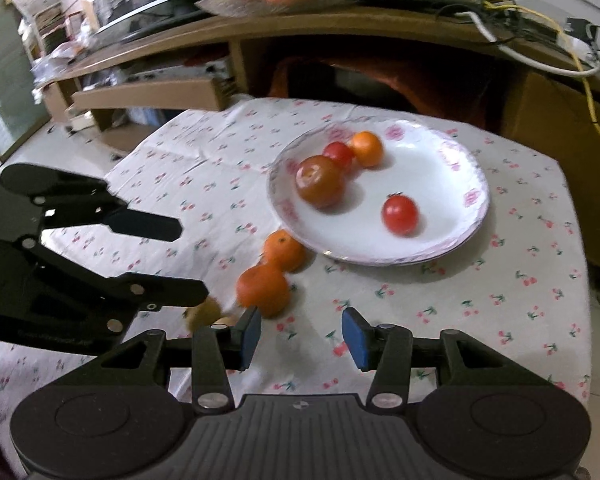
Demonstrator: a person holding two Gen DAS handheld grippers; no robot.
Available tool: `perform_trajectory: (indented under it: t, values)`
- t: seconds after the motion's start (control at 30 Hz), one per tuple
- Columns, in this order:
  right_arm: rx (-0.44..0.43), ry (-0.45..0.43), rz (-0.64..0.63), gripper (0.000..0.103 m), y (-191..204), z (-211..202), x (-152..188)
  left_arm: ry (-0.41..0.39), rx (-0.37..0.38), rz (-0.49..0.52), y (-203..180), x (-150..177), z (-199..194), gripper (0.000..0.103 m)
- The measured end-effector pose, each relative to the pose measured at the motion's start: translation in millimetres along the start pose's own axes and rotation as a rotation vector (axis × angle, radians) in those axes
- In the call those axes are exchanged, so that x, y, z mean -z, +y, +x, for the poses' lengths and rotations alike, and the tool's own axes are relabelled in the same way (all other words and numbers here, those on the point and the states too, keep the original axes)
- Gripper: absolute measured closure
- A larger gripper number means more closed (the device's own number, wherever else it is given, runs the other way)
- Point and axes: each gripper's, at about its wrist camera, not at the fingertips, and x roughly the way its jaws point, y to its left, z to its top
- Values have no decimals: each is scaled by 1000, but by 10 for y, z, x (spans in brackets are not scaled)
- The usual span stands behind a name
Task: Organize fruits
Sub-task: 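Grasp a brown kiwi with the left tool while the right tool grasps the other kiwi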
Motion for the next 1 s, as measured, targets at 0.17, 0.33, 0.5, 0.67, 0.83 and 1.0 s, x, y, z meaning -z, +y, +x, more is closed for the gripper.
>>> perform_trajectory:
  t: [0.17, 0.33, 0.5, 0.67, 0.83, 1.0]
  values:
    - [-83, 17, -33, 56, 75, -22, 36, 2, -15, 9, 110, 36, -59, 45]
    - [-143, 48, -109, 57, 267, 55, 73, -5, -6, -12, 211, 63, -113, 45]
    - [-125, 71, -146, 62, 359, 187, 73, 1, 27, 1, 201, 98, -125, 45]
    - [-104, 71, -143, 77, 343, 237, 44, 16, 59, 18, 177, 121, -106, 45]
    - [-92, 81, -129, 78, 292, 189, 61, 23, 93, 35, 106, 120, -84, 45]
    - [-48, 85, -107, 78, 200, 112, 78, 37, 91, 57, -16, 138, 15, 45]
